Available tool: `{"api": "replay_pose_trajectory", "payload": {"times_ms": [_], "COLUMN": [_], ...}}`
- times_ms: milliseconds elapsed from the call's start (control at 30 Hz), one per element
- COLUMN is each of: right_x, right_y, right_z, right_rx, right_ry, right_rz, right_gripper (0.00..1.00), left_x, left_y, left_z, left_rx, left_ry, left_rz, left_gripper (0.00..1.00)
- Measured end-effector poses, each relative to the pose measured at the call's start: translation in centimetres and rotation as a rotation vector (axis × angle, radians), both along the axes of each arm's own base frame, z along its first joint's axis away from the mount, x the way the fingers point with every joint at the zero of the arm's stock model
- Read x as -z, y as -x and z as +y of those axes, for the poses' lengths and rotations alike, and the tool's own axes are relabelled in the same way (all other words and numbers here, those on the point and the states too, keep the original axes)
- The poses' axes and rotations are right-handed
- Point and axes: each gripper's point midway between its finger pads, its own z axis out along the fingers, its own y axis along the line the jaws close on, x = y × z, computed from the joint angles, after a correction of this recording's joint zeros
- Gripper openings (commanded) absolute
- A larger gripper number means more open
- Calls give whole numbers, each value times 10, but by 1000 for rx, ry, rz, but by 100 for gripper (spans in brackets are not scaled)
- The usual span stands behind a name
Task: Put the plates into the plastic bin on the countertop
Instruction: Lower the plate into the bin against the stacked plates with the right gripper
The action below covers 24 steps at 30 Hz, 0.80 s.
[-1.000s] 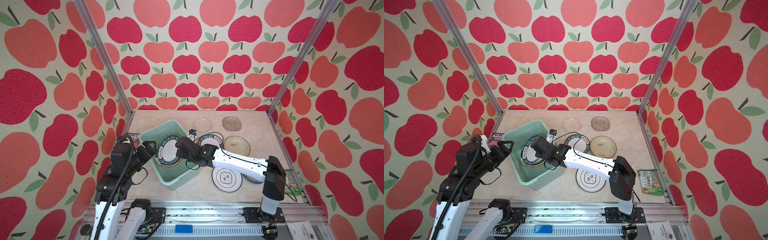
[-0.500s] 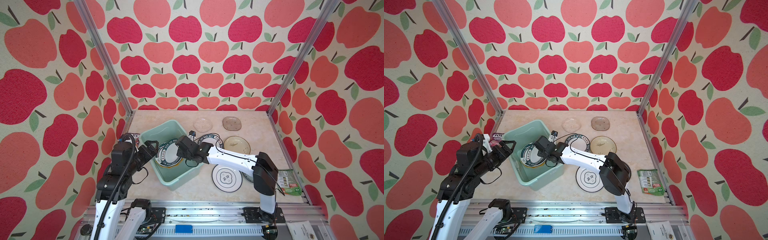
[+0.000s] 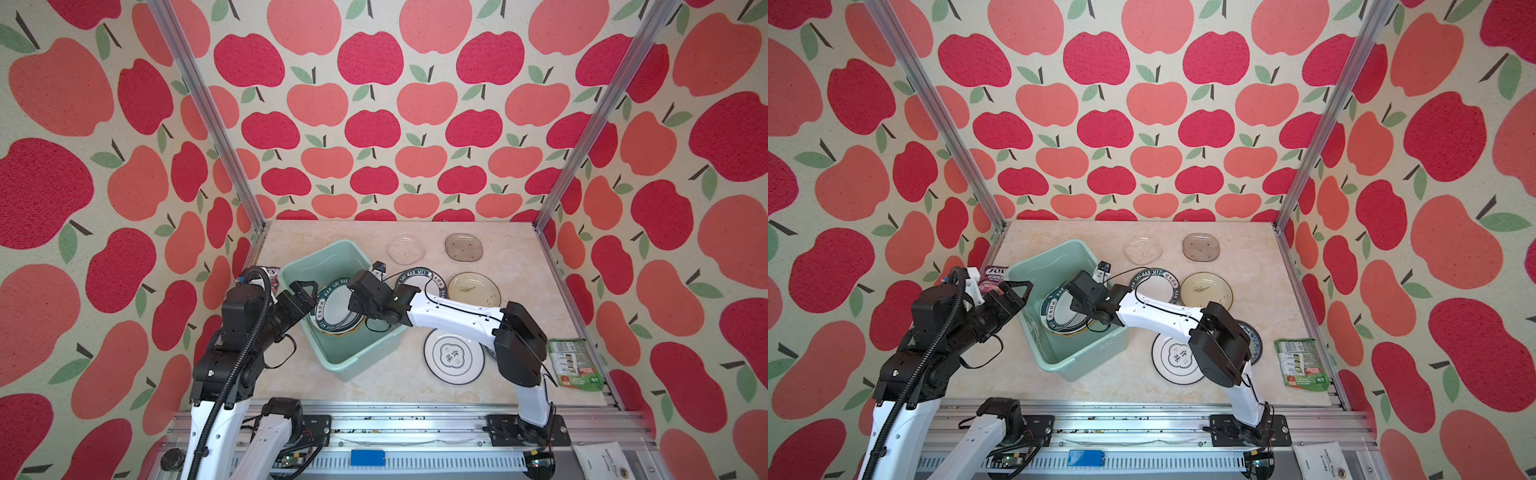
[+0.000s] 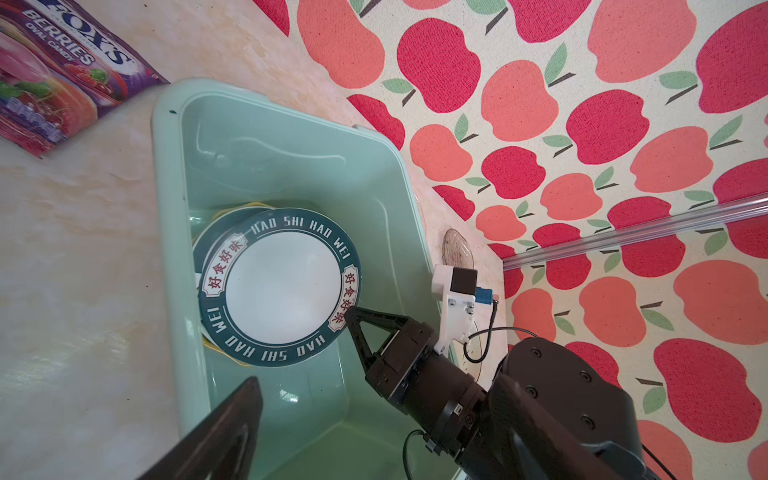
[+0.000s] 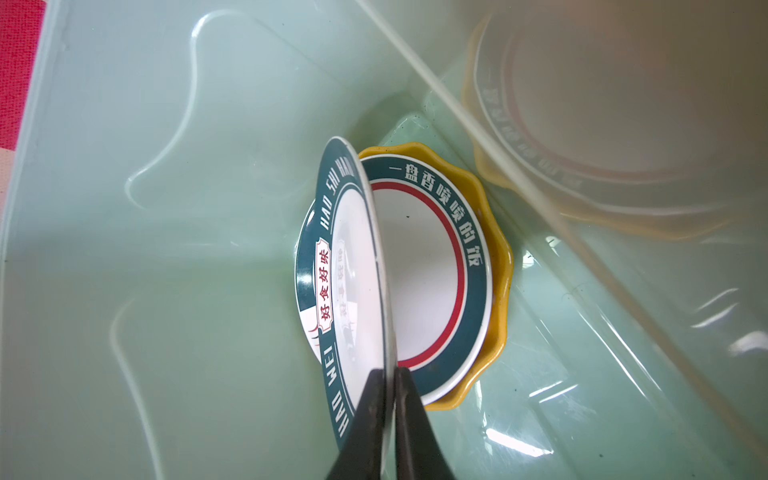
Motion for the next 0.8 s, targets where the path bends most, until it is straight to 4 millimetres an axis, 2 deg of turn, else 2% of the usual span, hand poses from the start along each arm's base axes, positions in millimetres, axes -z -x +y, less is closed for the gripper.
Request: {"api": "replay_pose_trajectory", "payload": {"times_ms": [567, 800], "right_x": [1, 3], "right_y": [-8, -14], "right_z": [8, 17], "right_rx": [3, -21], "right_ry": [-29, -29], "right_rz": [2, -3], "right_gripper": [30, 34], "left_x": [0, 9], "left_y": [0, -1], "left_z": [0, 0], "left_rx": [0, 1], "left_ry": [-3, -5], "left_rz": [-1, 20], "left_gripper": [89, 89]}}
